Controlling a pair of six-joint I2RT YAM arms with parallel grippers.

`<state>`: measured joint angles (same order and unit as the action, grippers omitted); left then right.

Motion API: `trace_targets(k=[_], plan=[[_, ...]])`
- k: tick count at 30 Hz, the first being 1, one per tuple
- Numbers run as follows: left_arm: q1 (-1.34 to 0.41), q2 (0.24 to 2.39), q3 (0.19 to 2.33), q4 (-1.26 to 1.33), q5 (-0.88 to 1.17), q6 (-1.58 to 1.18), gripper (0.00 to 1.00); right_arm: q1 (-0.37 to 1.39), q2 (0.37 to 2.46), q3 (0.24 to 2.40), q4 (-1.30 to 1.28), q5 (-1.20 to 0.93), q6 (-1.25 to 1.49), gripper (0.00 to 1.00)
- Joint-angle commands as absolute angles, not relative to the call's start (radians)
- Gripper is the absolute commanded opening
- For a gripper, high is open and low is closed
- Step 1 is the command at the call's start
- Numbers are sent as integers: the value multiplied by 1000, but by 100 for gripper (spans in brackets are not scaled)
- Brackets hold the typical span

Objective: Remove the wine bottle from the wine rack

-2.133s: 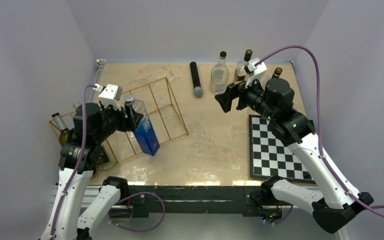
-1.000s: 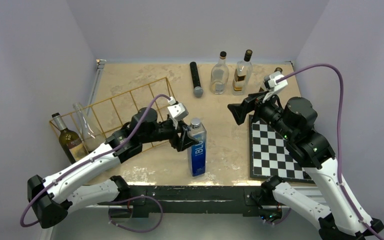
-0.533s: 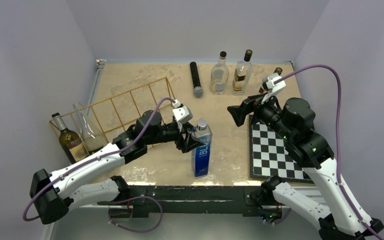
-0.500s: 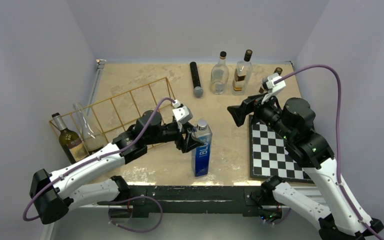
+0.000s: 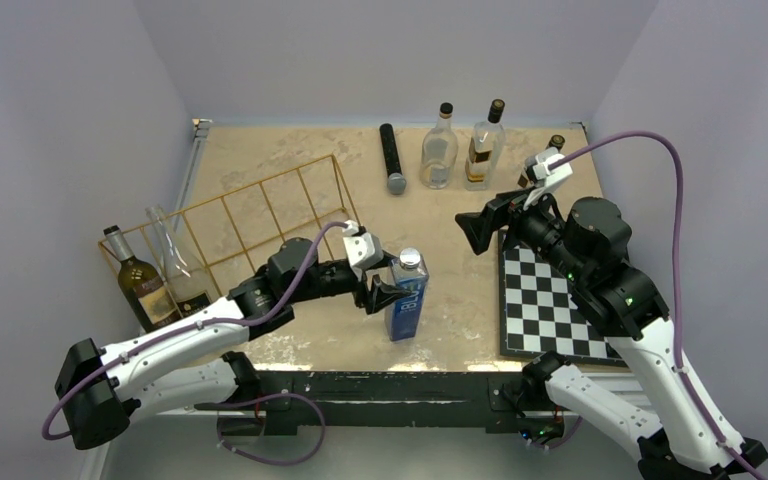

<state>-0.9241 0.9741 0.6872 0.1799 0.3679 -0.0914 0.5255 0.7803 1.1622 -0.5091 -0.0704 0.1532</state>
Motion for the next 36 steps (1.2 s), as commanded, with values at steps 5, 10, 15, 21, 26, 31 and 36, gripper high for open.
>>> trace_targets(k=[5,10,15,21,26,31,36], plan=[[-932,935,616,439,354,-14,0,527,787,1172,-503,-83,136,99],[-932,974,649,370,388,-27,37,527,781,1185,-508,-80,137,99],[-931,963,646,352,315,-42,90,528,777,1200,-533,-111,156,99],[-931,939,652,314,251,-26,99,527,796,1209,-569,-229,264,98],[-931,905,683,202,215,10,99,577,842,1225,-568,-358,327,95],[-931,794,682,106,170,67,99,679,880,1233,-562,-338,330,94],[-931,724,663,96,157,76,99,736,911,1219,-558,-290,334,99]])
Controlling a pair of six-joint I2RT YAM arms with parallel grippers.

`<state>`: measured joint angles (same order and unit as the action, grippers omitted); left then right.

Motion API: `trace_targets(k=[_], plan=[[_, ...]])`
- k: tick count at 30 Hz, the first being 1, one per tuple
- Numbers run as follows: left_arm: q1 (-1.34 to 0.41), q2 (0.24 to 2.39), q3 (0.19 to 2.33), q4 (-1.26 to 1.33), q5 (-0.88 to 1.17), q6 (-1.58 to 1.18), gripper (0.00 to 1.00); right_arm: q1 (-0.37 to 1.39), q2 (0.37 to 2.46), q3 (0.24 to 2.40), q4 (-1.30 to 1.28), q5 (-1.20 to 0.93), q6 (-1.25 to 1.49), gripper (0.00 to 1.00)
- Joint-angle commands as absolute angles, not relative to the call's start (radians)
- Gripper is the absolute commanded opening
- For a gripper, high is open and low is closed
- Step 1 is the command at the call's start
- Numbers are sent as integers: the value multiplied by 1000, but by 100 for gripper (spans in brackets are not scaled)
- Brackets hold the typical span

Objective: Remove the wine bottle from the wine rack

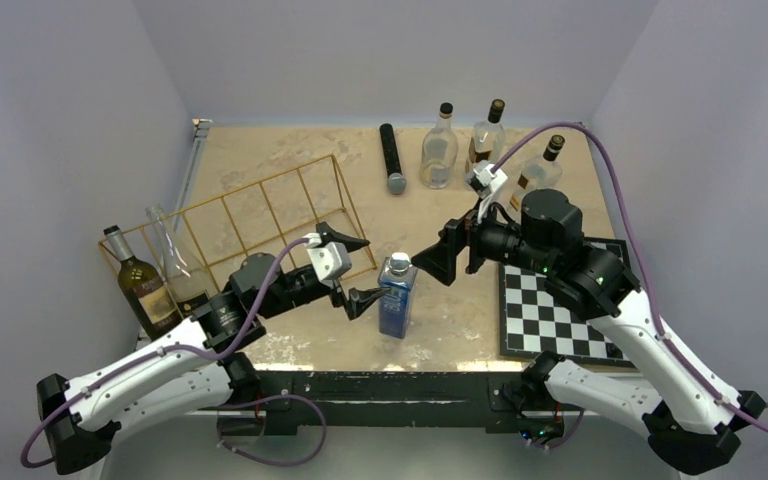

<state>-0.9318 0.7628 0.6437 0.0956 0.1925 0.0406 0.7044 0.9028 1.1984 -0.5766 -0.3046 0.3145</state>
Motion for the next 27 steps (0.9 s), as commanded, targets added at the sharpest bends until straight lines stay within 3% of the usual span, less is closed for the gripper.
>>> trace_targets(k=[1,8,15,21,27], plan=[[-931,721,667,87,162,75,99,743,916,1215,-554,-294,331,99],[-931,676,718,-73,165,75,99,800,937,1190,-533,-329,263,99],[-931,571,751,-164,18,103,99,824,987,1172,-499,-299,127,99],[-931,539,868,-407,-112,139,99,835,1024,1157,-484,-391,20,99],[-931,451,794,-405,-233,172,99,845,1075,1155,-512,-410,-29,99]])
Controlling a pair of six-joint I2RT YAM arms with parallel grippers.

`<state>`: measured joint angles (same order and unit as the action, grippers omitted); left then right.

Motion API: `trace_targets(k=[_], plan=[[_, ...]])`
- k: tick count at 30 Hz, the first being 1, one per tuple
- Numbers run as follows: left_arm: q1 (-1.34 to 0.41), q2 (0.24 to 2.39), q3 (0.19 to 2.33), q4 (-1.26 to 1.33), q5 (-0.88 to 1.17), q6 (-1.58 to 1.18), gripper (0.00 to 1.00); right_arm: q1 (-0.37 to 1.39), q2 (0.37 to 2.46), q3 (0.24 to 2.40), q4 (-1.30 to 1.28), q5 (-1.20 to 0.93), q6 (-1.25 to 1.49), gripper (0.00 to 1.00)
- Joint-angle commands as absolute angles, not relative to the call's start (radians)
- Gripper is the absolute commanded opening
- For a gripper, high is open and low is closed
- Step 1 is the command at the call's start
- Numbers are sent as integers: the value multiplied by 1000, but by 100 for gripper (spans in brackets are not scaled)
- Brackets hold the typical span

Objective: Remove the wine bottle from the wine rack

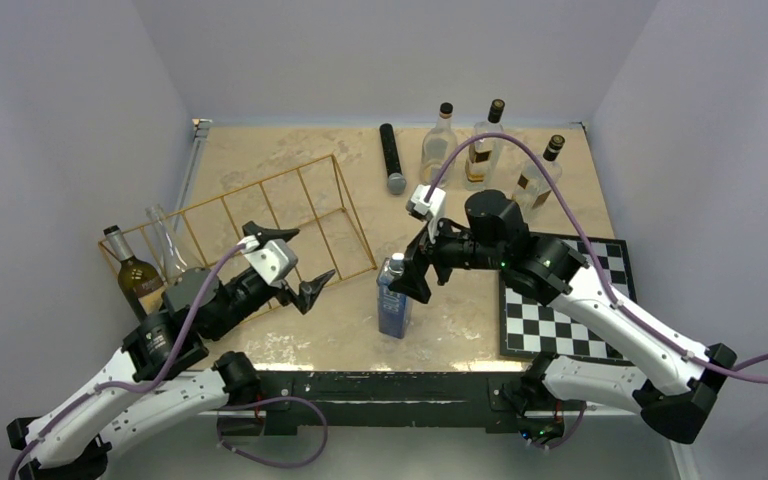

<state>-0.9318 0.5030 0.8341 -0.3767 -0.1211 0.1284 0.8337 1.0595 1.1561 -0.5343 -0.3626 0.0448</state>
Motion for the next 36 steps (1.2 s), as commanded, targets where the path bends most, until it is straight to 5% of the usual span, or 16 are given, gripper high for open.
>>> trace_targets(k=[1,11,17,36], plan=[[-931,431,771,-387,-239,173,99,848,1081,1152,-512,-412,-32,99],[-931,350,725,-350,-413,159,99,873,1133,1180,-558,-246,-101,88],[-931,356,723,-357,-439,161,99,860,1174,1245,-564,-119,-136,45],[-931,351,720,-346,-500,144,99,369,1540,1596,-432,52,-112,39]])
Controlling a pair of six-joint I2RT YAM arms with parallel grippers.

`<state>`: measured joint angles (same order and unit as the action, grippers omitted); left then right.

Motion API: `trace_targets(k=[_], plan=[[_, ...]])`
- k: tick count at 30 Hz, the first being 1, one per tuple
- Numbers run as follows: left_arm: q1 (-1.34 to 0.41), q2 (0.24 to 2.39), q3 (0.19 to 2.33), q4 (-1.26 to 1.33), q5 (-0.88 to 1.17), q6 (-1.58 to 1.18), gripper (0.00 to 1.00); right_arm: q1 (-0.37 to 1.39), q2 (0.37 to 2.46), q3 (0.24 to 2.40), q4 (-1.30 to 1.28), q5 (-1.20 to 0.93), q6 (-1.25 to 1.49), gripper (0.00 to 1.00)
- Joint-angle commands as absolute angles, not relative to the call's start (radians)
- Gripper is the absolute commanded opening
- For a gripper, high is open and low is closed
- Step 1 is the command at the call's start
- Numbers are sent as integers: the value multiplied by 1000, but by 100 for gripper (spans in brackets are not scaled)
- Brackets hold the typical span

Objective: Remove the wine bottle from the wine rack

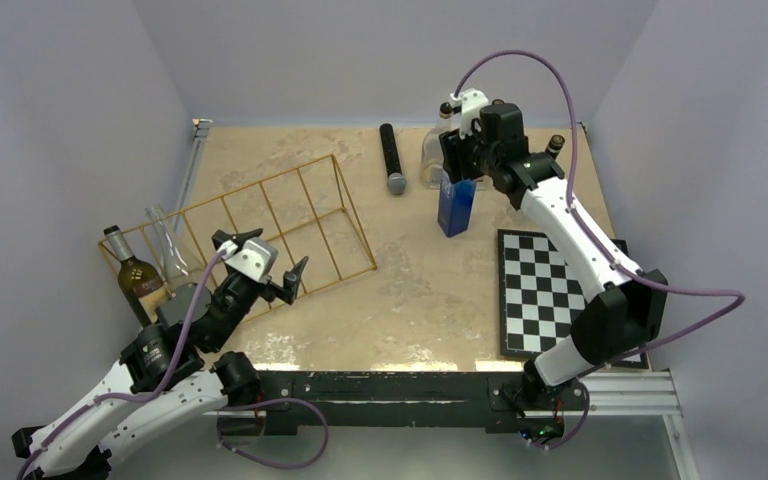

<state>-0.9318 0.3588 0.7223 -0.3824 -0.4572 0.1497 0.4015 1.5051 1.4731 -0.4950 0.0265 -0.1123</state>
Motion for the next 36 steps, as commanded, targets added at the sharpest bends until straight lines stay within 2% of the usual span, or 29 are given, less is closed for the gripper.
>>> trace_targets(k=[1,7,14,26,32,36], plan=[[-930,354,720,-346,-518,145,99,360,1557,1616,-432,54,-109,39],[-931,368,732,-364,-531,143,99,305,1615,1704,-445,78,-107,39],[-931,367,728,-359,-542,151,99,281,1622,1725,-479,51,-88,44],[-931,387,724,-358,-562,142,99,271,1577,1704,-503,41,-51,80],[-931,394,714,-346,-564,133,99,271,1502,1701,-531,25,-46,87],[-928,405,705,-321,-600,118,99,273,1425,1699,-565,44,-9,87]])
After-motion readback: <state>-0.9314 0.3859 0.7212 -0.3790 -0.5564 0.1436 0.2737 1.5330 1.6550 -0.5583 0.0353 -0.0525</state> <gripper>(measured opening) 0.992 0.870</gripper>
